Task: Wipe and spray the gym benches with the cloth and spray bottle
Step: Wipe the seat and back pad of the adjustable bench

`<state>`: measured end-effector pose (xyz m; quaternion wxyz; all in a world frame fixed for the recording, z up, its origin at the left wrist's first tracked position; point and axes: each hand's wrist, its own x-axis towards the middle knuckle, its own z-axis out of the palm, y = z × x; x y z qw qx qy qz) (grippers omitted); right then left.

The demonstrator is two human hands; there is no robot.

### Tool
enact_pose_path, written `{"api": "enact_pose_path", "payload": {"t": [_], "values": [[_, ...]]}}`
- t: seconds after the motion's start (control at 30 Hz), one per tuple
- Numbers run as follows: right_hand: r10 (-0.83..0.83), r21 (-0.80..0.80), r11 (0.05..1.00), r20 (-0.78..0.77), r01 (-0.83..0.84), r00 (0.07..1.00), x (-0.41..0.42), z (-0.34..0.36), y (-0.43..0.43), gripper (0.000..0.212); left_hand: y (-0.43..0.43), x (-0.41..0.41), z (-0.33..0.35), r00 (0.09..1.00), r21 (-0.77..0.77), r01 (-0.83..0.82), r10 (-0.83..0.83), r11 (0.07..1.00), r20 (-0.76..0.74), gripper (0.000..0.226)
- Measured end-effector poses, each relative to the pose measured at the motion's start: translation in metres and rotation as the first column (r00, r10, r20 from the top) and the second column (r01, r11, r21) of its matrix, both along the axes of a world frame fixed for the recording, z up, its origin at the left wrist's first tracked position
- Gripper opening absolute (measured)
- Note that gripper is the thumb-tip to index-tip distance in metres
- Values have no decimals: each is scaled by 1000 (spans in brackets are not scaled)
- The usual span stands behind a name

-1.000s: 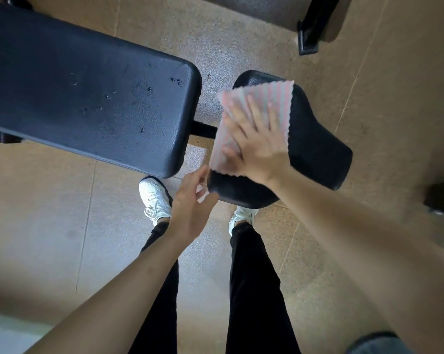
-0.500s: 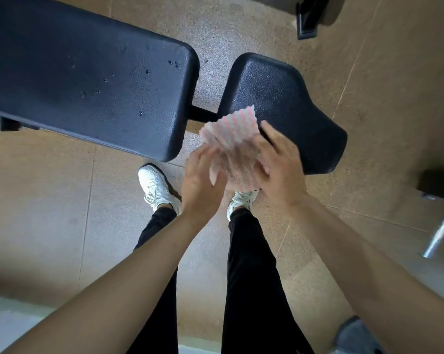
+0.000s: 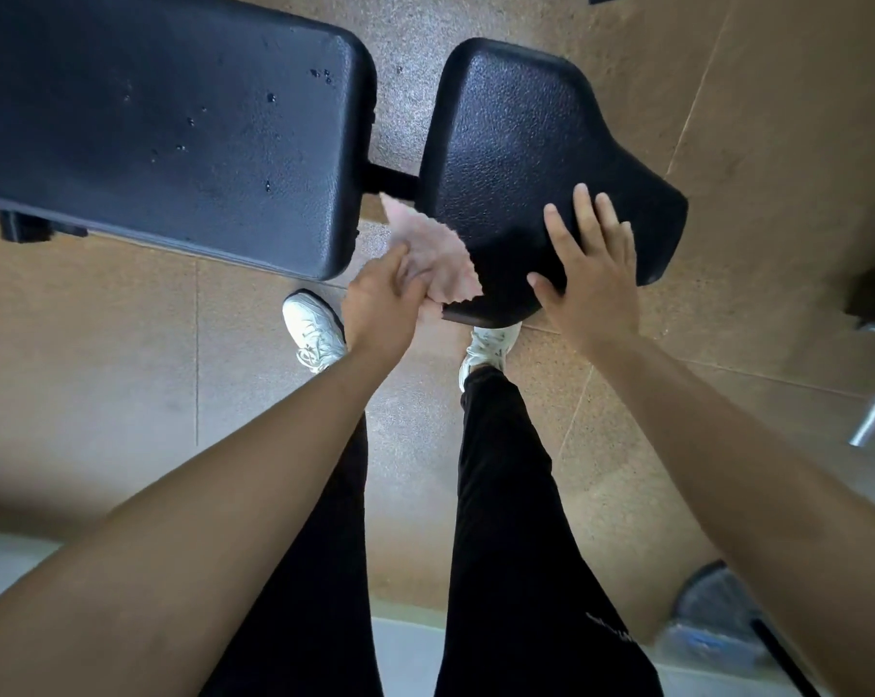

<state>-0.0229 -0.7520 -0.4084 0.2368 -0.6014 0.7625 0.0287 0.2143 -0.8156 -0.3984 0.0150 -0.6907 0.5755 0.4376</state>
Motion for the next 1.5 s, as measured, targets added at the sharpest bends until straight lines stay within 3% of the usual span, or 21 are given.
{"api": "enact_pose_path", "payload": {"t": [0.1,0.27,0.33,0.4,0.43,0.57,0.67,0.83,0.97,1.03,1.17,1.3,1.4,1.5], "values": [[-16,8,1000,12,16,1000,2,2,-1,75,-11,20,8,938,117,-304,319,945,-136,39],[-46,33,998,22,45,999,6,4,-1,75,-27,30,21,888,59,-431,434,901,-153,25],[-54,44,998,15,53,998,8,4,-2,76,-29,22,21,895,129,-380,400,916,-199,5],[-58,64,996,-4,58,998,9,6,-2,77,-28,7,19,909,271,-287,351,919,-224,41],[-65,79,995,-20,67,998,9,6,-2,78,-27,-2,17,912,331,-249,335,910,-236,48],[-102,138,984,-70,111,992,11,13,-1,87,-33,-14,25,943,429,-110,231,896,-240,27],[-118,152,980,-64,127,991,13,14,-4,95,-49,-14,24,937,490,-77,231,868,-262,36],[-132,142,980,-50,138,990,12,13,-4,98,-89,-22,13,935,399,1,140,917,-324,91],[-146,142,979,-31,149,989,14,14,-3,99,-114,-40,7,916,333,9,125,943,-380,89],[-155,135,978,-30,157,988,15,13,-3,99,-129,-53,1,917,297,47,77,954,-392,87],[-165,122,978,-26,167,986,15,11,-1,99,-151,-65,-10,913,253,92,20,963,-407,106],[-163,105,981,-31,166,986,15,7,0,99,-169,-82,-12,913,121,208,-148,971,-381,80],[-177,89,980,-10,177,984,14,3,3,100,-187,-95,-8,858,5,472,-457,882,-236,88],[-199,85,977,23,197,980,13,0,4,102,-199,-105,-3,733,-39,670,-669,741,-126,99]]}}
